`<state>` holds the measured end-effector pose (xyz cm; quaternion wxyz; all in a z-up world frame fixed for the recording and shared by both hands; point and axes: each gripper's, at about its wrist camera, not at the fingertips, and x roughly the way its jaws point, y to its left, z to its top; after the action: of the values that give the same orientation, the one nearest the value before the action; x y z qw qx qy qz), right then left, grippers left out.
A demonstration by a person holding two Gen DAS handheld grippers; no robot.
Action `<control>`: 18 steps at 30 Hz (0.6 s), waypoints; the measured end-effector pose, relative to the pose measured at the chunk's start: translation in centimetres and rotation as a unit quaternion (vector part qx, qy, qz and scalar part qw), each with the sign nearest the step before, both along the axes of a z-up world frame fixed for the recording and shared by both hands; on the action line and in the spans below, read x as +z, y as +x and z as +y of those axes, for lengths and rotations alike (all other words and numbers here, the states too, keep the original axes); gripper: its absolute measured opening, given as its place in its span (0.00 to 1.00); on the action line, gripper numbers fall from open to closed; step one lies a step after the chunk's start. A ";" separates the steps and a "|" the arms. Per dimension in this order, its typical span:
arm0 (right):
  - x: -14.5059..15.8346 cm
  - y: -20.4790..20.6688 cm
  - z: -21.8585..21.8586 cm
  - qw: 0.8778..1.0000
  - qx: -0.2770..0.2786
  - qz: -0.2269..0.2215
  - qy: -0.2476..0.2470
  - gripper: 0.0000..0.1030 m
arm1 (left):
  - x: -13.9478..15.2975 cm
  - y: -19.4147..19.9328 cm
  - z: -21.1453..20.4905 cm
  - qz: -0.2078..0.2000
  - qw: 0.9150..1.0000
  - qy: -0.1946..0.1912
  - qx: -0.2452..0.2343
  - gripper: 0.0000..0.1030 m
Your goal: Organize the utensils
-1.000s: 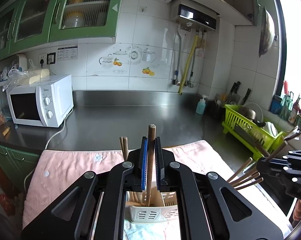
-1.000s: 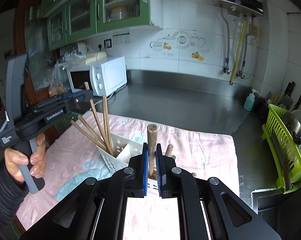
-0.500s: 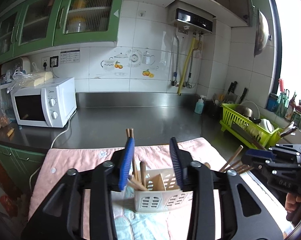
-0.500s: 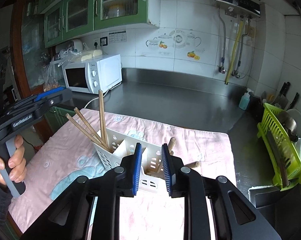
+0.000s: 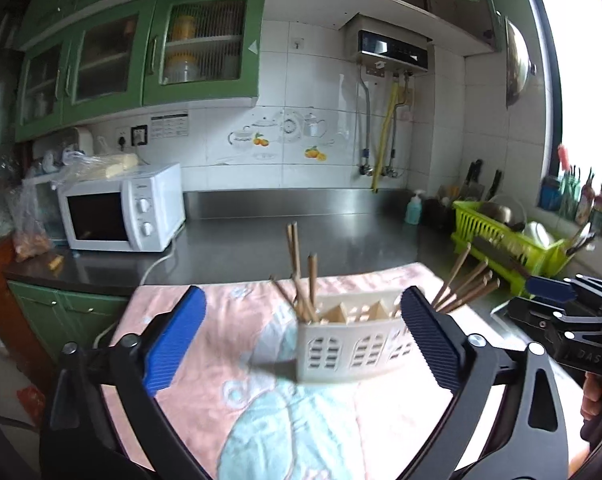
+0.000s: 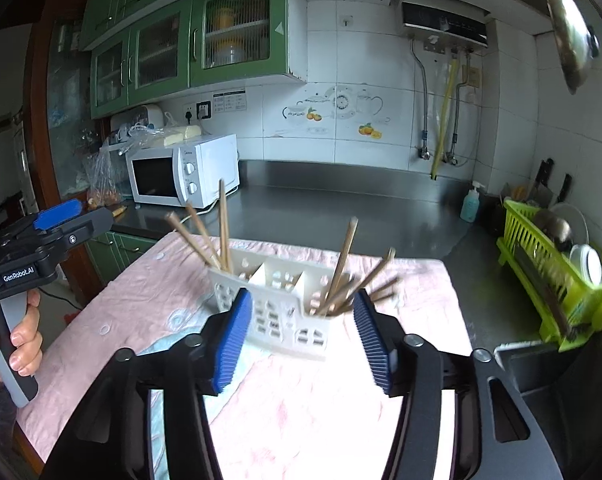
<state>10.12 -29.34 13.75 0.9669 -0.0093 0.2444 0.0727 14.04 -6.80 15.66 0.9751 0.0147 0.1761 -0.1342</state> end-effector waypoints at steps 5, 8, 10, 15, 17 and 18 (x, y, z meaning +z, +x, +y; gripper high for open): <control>-2.8 -2.3 0.8 1.000 -0.021 0.000 0.012 0.67 | -2.1 -2.3 1.0 0.008 1.000 0.018 0.015 0.95; -4.4 -3.3 1.4 0.999 -0.031 0.004 0.013 0.76 | -3.8 -3.6 1.5 0.014 0.999 0.035 0.026 0.95; -5.3 -3.8 1.6 0.999 -0.033 0.010 0.019 0.83 | -4.8 -4.3 2.0 0.022 0.999 0.037 0.029 0.95; -7.0 -4.9 1.8 0.999 -0.041 0.018 0.025 0.88 | -7.0 -5.0 3.7 0.048 0.997 0.024 0.049 0.95; -7.8 -5.2 2.1 0.999 -0.041 0.024 0.026 0.88 | -7.7 -5.3 4.1 0.055 0.997 0.024 0.050 0.95; -8.1 -5.3 2.2 0.998 -0.038 0.027 0.029 0.89 | -8.0 -5.4 4.1 0.058 0.997 0.026 0.051 0.95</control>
<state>4.79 -27.13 5.69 0.9618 0.0304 0.2687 0.0430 8.66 -2.67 7.61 0.9681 0.0228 0.2362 -0.0801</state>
